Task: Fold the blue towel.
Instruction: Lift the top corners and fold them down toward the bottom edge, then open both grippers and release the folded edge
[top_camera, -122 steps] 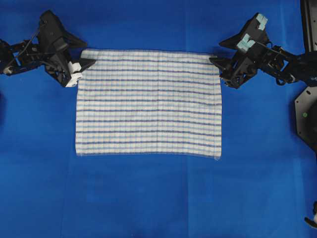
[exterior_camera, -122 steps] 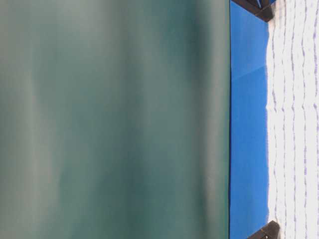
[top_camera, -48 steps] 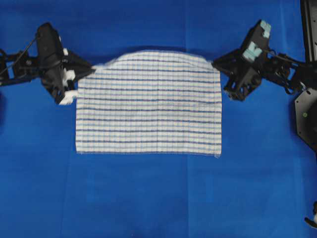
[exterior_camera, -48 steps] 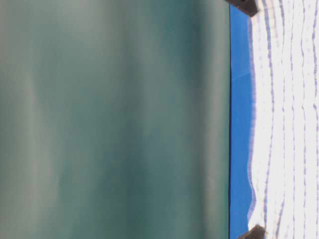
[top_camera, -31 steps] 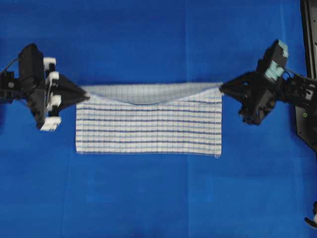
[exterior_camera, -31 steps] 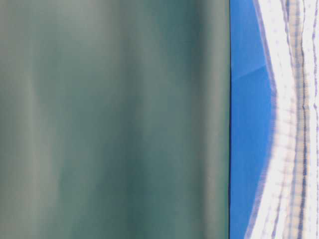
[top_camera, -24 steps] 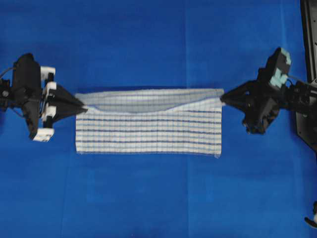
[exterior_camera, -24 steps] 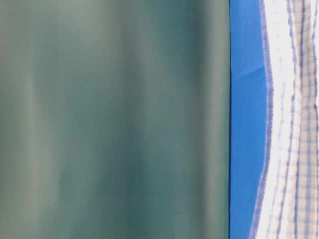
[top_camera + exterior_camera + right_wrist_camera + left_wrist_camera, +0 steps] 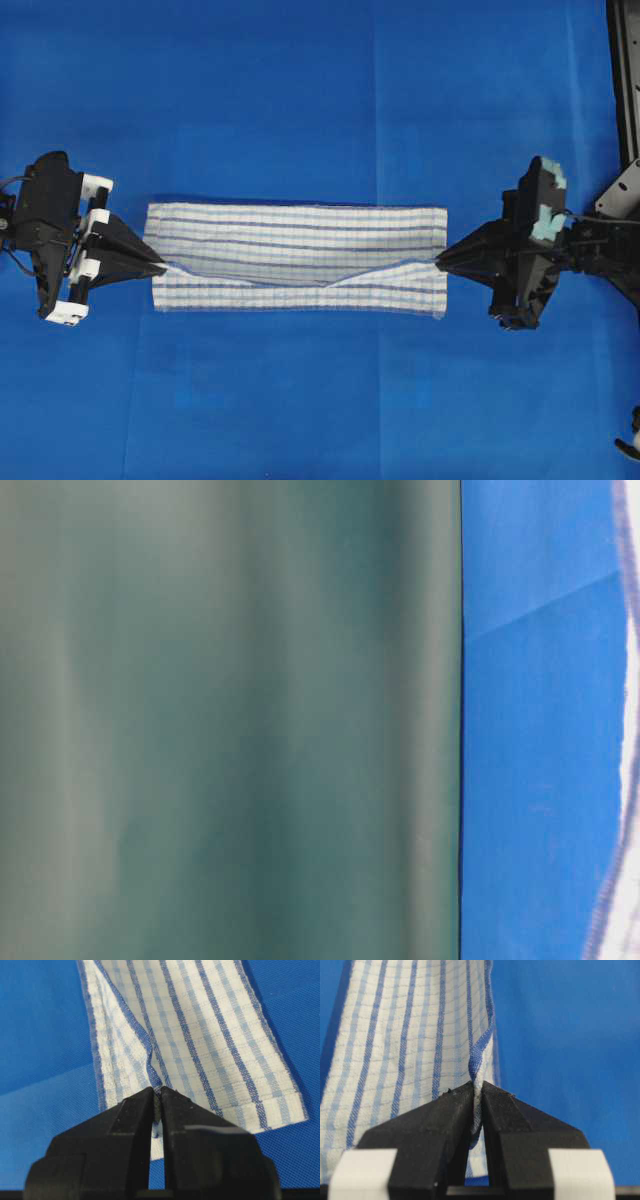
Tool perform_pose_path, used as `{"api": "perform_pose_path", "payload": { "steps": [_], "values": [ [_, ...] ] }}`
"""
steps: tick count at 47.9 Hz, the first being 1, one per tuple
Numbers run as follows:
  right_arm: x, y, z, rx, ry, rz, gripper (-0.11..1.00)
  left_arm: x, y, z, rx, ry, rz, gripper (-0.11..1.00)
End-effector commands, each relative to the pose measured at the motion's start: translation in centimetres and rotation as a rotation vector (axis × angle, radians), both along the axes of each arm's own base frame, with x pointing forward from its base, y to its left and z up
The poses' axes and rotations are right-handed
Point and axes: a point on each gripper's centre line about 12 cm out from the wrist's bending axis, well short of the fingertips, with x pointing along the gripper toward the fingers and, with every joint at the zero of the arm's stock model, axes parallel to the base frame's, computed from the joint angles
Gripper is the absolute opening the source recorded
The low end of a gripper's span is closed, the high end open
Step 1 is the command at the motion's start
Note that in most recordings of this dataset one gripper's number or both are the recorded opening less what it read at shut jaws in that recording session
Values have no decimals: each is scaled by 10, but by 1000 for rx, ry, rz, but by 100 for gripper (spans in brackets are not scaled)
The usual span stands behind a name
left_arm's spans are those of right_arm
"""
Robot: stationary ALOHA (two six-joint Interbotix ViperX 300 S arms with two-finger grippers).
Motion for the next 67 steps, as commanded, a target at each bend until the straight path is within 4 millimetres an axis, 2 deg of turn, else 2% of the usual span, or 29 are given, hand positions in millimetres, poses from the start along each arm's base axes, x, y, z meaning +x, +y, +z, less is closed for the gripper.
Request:
{"api": "perform_pose_path", "payload": {
  "steps": [1, 18, 21, 25, 32, 34, 36, 44, 60, 67],
  "values": [
    [7, 3, 4, 2, -18, 2, 6, 4, -2, 3, 1, -2, -7, 4],
    [8, 4, 0, -4, -1, 3, 6, 12, -3, -7, 8, 53, -3, 5],
    [9, 4, 0, -3, -1, 4, 10, 12, -4, -7, 5, 55, -1, 10],
    [9, 5, 1, -3, -4, 6, 28, 14, -4, -6, 7, 52, -3, 27],
    [9, 5, 1, -14, -7, 11, 74, 14, -4, -2, 7, 36, -4, 65],
    [9, 5, 2, -22, -11, 16, 84, 14, -4, 0, 10, 33, -5, 70],
    [10, 4, 4, -33, -15, 22, 91, 14, -2, 2, 10, 26, 2, 69],
    [10, -2, 10, -69, -42, 21, 86, 14, 12, 9, 12, 17, 52, 65],
    [13, -53, 9, -173, -13, -114, 86, 25, 66, 5, 22, 96, 250, 65],
    [14, -64, 5, -190, 17, -142, 86, 29, 77, 0, 71, 154, 257, 64]
  ]
}}
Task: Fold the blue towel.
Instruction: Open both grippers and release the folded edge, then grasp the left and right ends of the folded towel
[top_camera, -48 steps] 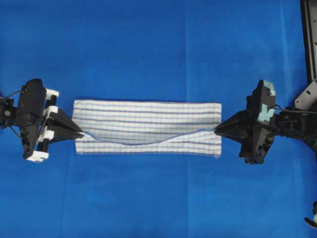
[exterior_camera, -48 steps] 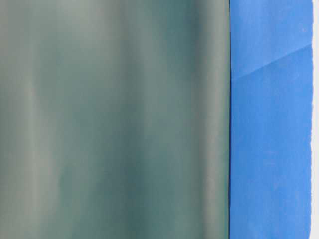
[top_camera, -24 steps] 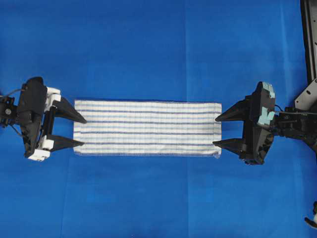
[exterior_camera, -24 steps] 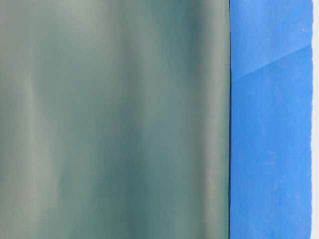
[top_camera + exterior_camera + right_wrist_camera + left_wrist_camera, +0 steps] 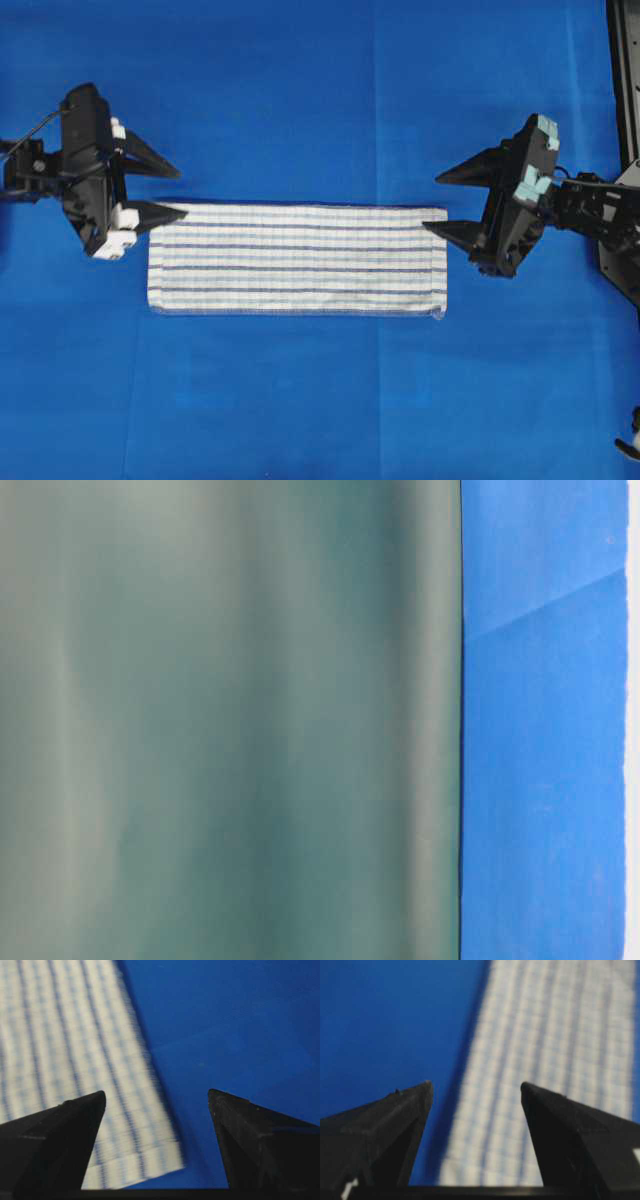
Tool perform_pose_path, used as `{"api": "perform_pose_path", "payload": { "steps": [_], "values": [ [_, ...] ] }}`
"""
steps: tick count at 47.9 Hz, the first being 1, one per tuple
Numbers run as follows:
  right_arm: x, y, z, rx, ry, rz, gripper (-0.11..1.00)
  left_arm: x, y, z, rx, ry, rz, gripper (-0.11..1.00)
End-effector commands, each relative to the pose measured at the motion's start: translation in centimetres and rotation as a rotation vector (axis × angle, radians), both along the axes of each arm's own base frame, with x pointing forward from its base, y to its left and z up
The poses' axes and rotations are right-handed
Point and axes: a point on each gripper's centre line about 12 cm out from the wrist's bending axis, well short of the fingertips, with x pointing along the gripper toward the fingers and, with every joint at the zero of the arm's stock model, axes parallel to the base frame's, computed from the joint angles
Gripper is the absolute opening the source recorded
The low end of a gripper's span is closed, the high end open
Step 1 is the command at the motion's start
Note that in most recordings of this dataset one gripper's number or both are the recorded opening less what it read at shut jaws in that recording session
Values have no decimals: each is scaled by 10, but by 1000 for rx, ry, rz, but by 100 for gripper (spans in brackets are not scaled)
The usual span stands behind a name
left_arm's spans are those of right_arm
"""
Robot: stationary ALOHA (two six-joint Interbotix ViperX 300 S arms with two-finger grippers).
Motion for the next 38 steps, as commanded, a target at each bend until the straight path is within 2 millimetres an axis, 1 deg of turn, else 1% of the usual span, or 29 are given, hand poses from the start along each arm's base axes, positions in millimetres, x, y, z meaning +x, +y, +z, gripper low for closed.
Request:
{"api": "perform_pose_path", "payload": {
  "steps": [1, 8, 21, 25, 28, 30, 33, 37, 38],
  "values": [
    [5, -5, 3, -1, -9, -19, 86, 8, 4, 3, 29, 2, -12, 64],
    [7, -6, -10, -6, 39, -25, 86, 17, 5, -5, 55, 36, -35, 64],
    [21, -5, -38, -4, 141, -33, 85, 20, 7, -42, 45, 136, -31, 64],
    [23, -5, -43, 0, 159, -36, 83, 20, 8, -48, 39, 151, -27, 63],
    [24, -4, -44, 1, 163, -34, 80, 20, 8, -51, 32, 158, -21, 60],
    [23, -3, -45, 3, 167, -35, 77, 19, 8, -51, 31, 161, -21, 56],
    [23, -2, -45, 4, 170, -29, 65, 18, 7, -51, 31, 165, -21, 46],
    [22, -1, -46, 9, 177, -25, 46, 17, 7, -52, 29, 171, -21, 28],
    [22, -1, -46, 10, 180, -20, 41, 17, 7, -52, 29, 171, -22, 21]
  ]
}}
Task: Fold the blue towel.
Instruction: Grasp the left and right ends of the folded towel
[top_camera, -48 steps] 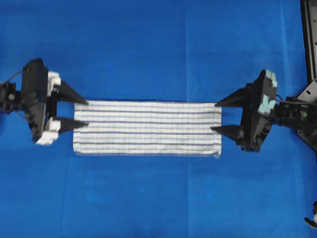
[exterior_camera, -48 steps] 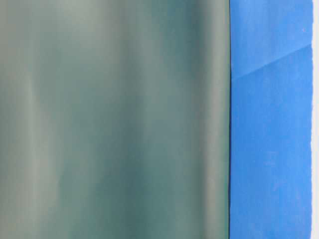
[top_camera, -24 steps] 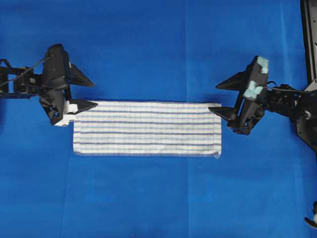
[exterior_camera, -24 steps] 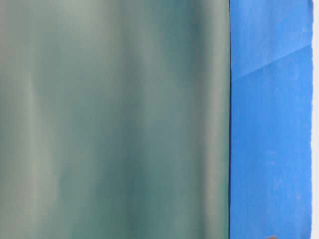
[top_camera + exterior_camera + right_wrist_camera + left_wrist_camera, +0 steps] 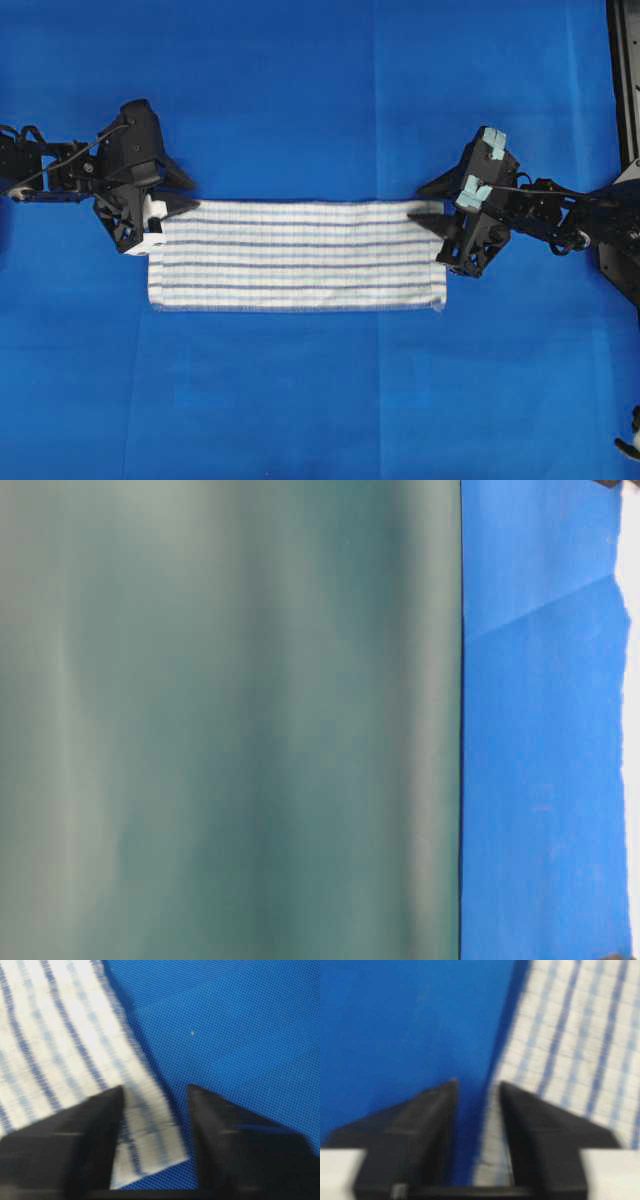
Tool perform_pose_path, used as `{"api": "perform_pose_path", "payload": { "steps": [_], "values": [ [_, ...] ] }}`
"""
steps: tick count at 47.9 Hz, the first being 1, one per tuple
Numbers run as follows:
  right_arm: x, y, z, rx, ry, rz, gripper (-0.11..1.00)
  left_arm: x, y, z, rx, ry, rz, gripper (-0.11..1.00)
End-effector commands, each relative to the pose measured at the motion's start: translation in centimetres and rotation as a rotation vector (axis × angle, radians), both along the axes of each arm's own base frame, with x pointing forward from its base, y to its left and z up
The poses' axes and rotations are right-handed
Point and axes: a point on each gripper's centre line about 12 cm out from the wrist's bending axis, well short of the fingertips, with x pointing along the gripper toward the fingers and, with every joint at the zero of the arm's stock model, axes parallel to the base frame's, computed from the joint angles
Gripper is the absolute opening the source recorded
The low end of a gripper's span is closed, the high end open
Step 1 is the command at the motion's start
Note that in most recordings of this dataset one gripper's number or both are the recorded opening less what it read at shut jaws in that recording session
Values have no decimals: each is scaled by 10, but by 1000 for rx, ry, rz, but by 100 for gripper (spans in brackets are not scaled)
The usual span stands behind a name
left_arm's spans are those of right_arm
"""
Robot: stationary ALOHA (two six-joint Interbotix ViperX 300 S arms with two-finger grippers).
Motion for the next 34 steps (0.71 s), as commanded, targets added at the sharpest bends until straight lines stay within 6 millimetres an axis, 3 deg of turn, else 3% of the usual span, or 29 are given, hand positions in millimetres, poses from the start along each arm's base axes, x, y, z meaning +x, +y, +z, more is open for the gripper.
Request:
{"api": "perform_pose_path", "payload": {
  "steps": [1, 5, 9, 21, 34],
  "values": [
    [2, 2, 2, 9, 0, 7, 35, 1, 0, 1, -1, 0, 0, 17],
    [1, 3, 1, 13, 8, 12, 15, 1, -2, 1, 0, 2, -6, 2],
    [1, 3, 1, 13, 10, 17, 3, 2, -2, 2, -1, 5, -9, 1],
    [-1, 3, 9, 11, -19, 20, 3, 3, -3, 8, 7, -1, -21, 1],
    [-7, 5, 39, 31, -116, 32, 2, 8, -3, 45, 10, -37, -29, 1]
  ]
}}
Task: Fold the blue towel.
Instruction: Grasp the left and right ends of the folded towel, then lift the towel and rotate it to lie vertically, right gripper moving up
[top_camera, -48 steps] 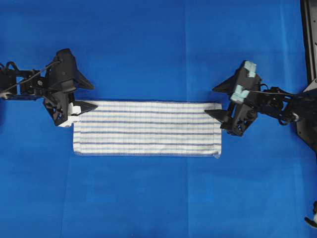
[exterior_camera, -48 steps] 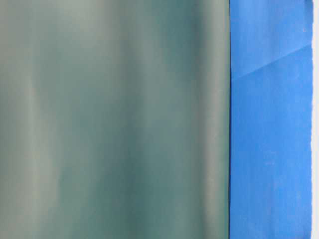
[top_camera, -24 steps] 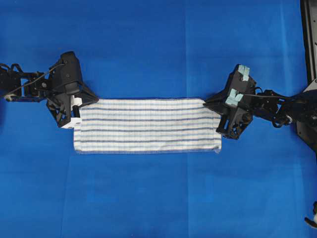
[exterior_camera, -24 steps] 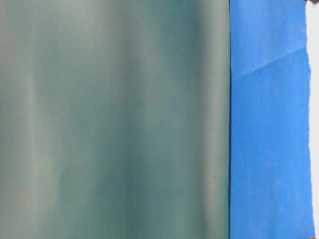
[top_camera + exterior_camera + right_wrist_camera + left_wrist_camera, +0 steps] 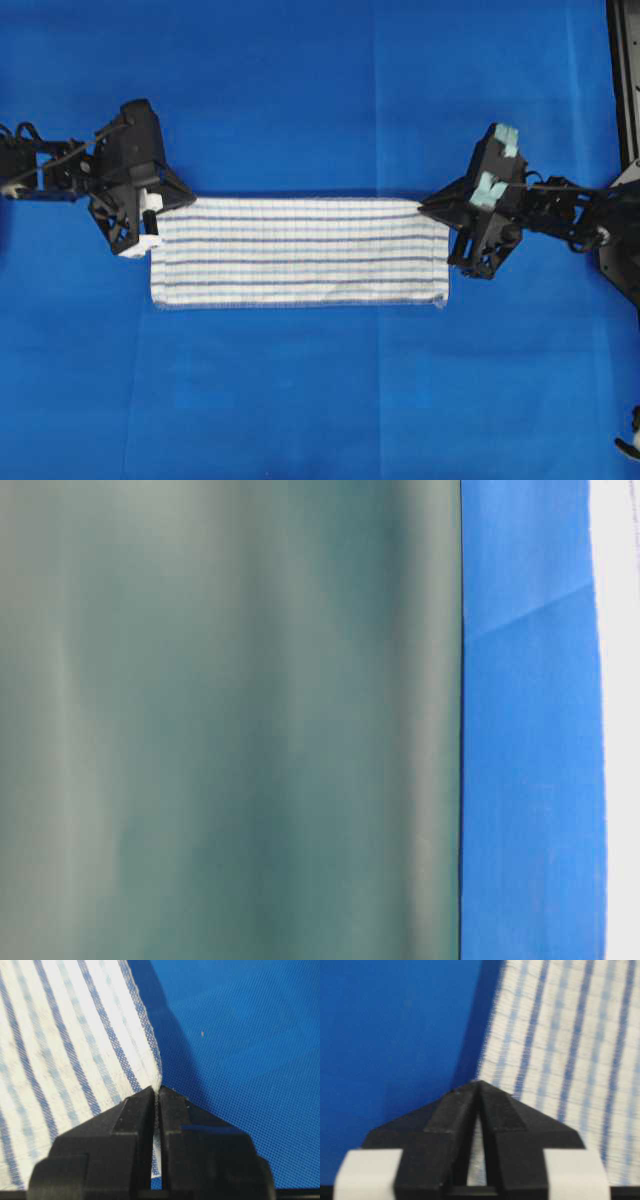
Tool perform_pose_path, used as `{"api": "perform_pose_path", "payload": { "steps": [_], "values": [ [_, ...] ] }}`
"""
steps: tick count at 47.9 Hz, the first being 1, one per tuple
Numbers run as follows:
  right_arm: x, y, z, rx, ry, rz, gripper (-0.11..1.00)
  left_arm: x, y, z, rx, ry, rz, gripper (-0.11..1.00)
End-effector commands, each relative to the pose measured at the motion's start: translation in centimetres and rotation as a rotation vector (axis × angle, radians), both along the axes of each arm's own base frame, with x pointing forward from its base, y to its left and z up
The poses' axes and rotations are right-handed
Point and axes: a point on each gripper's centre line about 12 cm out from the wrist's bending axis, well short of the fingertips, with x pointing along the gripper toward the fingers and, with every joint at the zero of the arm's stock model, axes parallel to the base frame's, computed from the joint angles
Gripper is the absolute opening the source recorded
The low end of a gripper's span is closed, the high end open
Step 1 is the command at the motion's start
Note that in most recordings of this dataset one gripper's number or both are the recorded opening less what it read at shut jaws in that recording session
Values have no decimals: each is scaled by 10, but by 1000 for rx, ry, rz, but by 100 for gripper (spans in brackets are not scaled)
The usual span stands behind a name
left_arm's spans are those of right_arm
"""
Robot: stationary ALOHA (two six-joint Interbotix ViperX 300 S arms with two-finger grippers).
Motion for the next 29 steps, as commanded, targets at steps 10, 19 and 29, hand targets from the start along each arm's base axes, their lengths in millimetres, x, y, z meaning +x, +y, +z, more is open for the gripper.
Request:
{"api": "perform_pose_path", "payload": {
  "steps": [10, 19, 29],
  "values": [
    [-5, 2, 39, 21, -114, 39, 3, 8, -6, 55, 8, -86, -31, 1],
    [-5, 4, 51, 13, -147, 64, 3, 6, -10, 61, 2, -94, -40, 1],
    [-3, 2, 52, 12, -151, 57, 2, 9, -17, 64, -26, -113, -38, 1]
  ]
}}
